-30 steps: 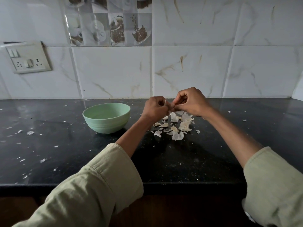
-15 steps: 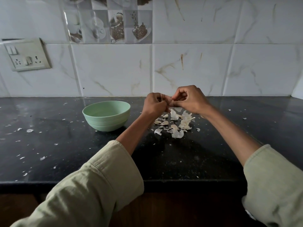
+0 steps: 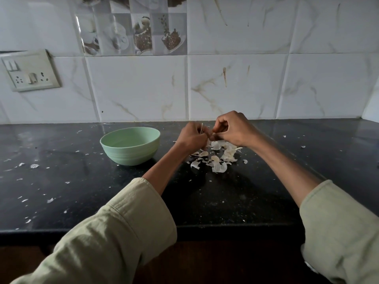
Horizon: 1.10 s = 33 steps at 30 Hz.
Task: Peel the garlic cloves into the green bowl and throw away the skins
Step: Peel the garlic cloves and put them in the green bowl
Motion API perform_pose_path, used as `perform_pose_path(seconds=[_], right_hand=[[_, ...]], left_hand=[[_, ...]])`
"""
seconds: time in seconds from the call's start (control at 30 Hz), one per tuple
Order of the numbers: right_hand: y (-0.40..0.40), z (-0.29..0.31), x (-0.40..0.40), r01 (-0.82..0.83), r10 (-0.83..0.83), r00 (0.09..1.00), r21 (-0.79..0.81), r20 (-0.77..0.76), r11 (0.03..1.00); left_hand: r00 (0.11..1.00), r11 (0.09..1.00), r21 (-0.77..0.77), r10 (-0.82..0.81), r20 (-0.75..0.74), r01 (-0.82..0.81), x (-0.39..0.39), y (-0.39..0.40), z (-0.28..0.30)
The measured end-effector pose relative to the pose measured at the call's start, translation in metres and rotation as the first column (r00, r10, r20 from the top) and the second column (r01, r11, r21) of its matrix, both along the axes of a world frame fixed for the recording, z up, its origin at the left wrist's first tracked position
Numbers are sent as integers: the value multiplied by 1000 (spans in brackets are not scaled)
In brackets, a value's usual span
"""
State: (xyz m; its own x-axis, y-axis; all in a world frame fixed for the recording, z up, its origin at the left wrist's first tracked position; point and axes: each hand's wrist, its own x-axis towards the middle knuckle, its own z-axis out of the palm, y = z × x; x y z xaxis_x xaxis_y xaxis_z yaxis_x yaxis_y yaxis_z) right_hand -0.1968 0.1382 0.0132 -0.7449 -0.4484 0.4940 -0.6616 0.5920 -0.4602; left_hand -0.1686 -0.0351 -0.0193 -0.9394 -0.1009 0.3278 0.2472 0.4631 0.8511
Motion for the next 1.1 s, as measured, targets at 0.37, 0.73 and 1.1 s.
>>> perform_pose_path(seconds=[0.37, 0.73, 1.1], right_hand=[[10, 8, -5, -35, 40, 978, -29, 207, 999], [0, 5, 1, 11, 5, 979, -79, 202, 997], [-8, 0, 0, 98, 22, 932, -310, 361, 946]], left_hand=[[1000, 980, 197, -12, 1, 11, 5, -4, 9], [998, 981, 194, -18, -62, 30, 11, -4, 10], [964, 992, 3, 124, -234, -127, 14, 5, 9]])
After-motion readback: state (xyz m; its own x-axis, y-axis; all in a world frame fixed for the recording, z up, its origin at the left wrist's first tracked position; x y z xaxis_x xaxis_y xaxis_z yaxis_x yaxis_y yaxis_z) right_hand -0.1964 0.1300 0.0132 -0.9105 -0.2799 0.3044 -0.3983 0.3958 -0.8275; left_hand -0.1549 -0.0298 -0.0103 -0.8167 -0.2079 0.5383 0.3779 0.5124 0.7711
